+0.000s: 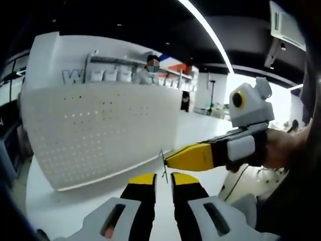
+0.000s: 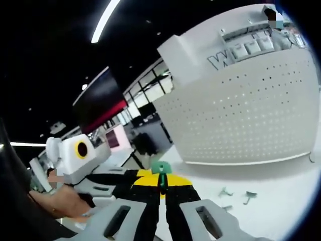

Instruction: Insert the hook assembly into the mounting plate slot until the hook locks in place.

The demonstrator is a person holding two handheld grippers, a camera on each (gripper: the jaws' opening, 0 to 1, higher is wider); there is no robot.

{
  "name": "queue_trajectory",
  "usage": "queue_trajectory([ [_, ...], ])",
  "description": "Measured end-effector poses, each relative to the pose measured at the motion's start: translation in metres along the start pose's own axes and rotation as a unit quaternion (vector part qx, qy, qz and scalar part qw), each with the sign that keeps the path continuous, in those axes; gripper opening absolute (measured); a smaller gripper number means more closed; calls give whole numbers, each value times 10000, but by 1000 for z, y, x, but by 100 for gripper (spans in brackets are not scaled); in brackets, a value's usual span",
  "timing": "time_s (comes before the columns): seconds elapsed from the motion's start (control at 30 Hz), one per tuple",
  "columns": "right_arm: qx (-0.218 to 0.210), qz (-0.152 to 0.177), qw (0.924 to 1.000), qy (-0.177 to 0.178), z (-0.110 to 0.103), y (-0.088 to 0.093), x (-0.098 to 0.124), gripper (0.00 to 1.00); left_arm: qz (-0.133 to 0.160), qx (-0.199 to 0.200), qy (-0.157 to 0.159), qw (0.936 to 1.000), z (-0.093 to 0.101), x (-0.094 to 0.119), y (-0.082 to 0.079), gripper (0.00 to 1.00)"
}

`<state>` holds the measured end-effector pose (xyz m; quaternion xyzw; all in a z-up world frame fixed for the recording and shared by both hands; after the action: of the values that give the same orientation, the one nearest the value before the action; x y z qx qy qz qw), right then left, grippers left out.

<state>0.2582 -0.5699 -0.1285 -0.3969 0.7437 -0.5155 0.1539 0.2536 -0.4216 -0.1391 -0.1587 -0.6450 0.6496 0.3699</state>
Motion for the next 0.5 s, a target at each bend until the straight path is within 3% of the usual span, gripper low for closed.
queue_trajectory([
  [0.3,182,-28,9998,78,1,1,3,0,57,70,143,9999,3,7,5,24],
  [0.5,128,-35,9999,59,1,3,3,0,148,267,254,9992,6,9,5,44],
])
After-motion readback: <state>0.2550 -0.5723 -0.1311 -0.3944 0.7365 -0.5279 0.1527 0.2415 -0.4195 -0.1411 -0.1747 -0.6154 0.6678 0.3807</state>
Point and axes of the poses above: the point that each gripper's makers call its tool centre point, and the gripper's own axes: x roughly backward along the fingers, z roughly to its right, y roughly out of its underside, the point moved 10 cm from there along x, roughly backward along the fingers, and after that the axes turned 1 degree about z, right-handed, at the moved point
